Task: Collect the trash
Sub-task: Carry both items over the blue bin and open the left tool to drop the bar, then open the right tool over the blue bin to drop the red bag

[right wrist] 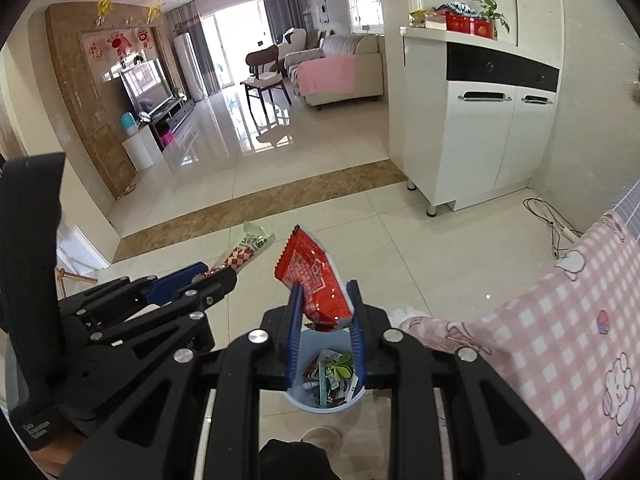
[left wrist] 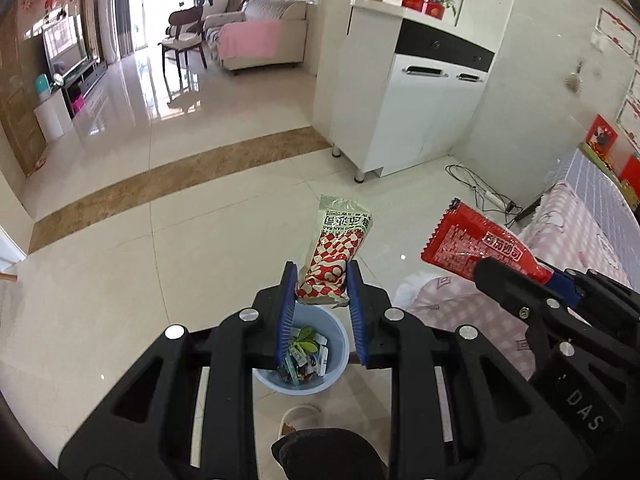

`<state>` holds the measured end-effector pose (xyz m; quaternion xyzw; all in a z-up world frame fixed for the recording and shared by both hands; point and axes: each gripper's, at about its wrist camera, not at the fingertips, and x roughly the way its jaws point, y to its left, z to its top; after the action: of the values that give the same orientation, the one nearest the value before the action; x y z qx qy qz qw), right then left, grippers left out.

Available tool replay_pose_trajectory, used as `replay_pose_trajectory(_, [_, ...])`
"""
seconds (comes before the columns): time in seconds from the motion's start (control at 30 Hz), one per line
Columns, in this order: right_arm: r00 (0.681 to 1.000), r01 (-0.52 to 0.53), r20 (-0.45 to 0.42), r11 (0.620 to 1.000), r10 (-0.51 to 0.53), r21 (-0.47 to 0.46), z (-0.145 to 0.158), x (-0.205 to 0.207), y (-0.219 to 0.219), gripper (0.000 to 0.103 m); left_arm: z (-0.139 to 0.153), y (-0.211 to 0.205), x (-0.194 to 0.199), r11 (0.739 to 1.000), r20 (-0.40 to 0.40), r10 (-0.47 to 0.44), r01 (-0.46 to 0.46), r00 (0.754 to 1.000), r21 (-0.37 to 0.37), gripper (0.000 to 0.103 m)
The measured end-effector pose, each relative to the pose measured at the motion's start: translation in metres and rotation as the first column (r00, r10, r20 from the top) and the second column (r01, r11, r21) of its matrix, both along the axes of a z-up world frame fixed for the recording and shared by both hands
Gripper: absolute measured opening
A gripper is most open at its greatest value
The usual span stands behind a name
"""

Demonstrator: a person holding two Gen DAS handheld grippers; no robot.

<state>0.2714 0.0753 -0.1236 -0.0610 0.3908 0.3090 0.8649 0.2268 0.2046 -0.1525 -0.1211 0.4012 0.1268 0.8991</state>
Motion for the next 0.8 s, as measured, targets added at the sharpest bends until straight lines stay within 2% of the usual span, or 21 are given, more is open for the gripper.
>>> replay_pose_trajectory(0.33, [1.000,0.028,-0.004,0.999,-0.028,0.020,-0.021,0.011,0.004,0.022,-0.014,0.007,0.018,1.000,-0.022,0.016,-0.016,1.000,-0.006,0.028])
replay_pose_trajectory(0.37, [0.999,0.034,-0.003,0.999,-0.034,0.023,-0.022,0.012,0.004,0.022,-0.015,0.007,0.020,1.000,-0.025,0.018,-0.018,1.000,-0.005,0.031])
replay_pose_trajectory(0.43, [0.999,0.043,-0.005,0.999,-0.043,0.025,-0.025,0.013,0.005,0.022,-0.016,0.009,0.018,0.999,-0.016,0.036,-0.036,0.999,0.019,0.062])
replay_pose_trajectory(0.47, [0.999,0.046,-0.007,0.999,-0.045,0.027,-0.027,0.013,0.005,0.022,-0.016,0.009,0.018,0.998,-0.011,0.044,-0.044,0.999,0.034,0.064])
replay_pose_trajectory(0.8, [0.999,0.044,-0.027,0.999,-0.043,0.020,-0.036,0.011,0.015,0.022,-0.025,0.021,0.015,0.997,-0.035,0.074,-0.073,0.997,0.027,0.064])
